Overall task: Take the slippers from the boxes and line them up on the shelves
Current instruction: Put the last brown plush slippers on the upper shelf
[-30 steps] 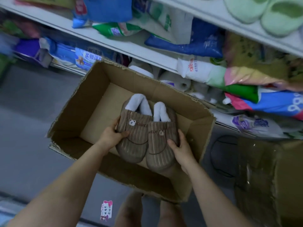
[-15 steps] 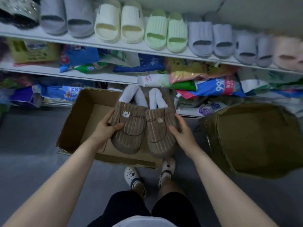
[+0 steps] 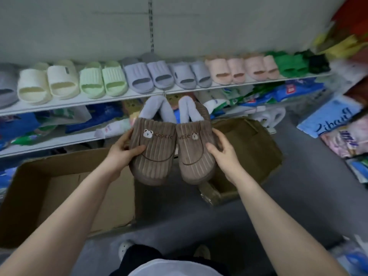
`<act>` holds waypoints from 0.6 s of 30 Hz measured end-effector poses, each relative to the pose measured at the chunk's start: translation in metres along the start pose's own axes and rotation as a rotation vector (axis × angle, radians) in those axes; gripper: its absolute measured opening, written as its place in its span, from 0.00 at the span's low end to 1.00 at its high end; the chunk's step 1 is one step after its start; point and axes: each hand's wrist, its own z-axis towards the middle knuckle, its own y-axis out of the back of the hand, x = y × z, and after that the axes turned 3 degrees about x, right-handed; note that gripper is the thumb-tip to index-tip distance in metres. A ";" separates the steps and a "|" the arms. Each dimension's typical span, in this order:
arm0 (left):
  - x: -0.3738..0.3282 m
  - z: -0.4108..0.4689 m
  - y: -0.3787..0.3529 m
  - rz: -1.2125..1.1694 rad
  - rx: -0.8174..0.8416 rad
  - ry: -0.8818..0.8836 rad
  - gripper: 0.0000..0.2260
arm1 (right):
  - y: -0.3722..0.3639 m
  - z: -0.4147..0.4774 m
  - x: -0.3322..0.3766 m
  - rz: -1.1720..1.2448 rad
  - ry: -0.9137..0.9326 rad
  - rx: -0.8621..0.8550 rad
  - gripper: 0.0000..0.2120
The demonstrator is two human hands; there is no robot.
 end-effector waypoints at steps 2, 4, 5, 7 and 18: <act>-0.017 0.005 -0.048 -0.017 0.047 -0.052 0.30 | 0.052 -0.002 0.000 0.004 0.017 -0.052 0.25; -0.035 0.012 -0.097 -0.033 0.083 -0.102 0.29 | 0.104 -0.001 -0.001 0.004 0.033 -0.109 0.24; -0.043 0.016 -0.120 -0.034 0.097 -0.125 0.30 | 0.130 0.000 -0.003 0.004 0.039 -0.138 0.24; -0.061 0.025 -0.167 -0.019 0.136 -0.174 0.31 | 0.181 0.001 -0.003 0.003 0.040 -0.190 0.24; -0.177 0.073 -0.367 0.004 0.338 -0.420 0.28 | 0.399 0.025 0.043 -0.015 0.226 -0.435 0.22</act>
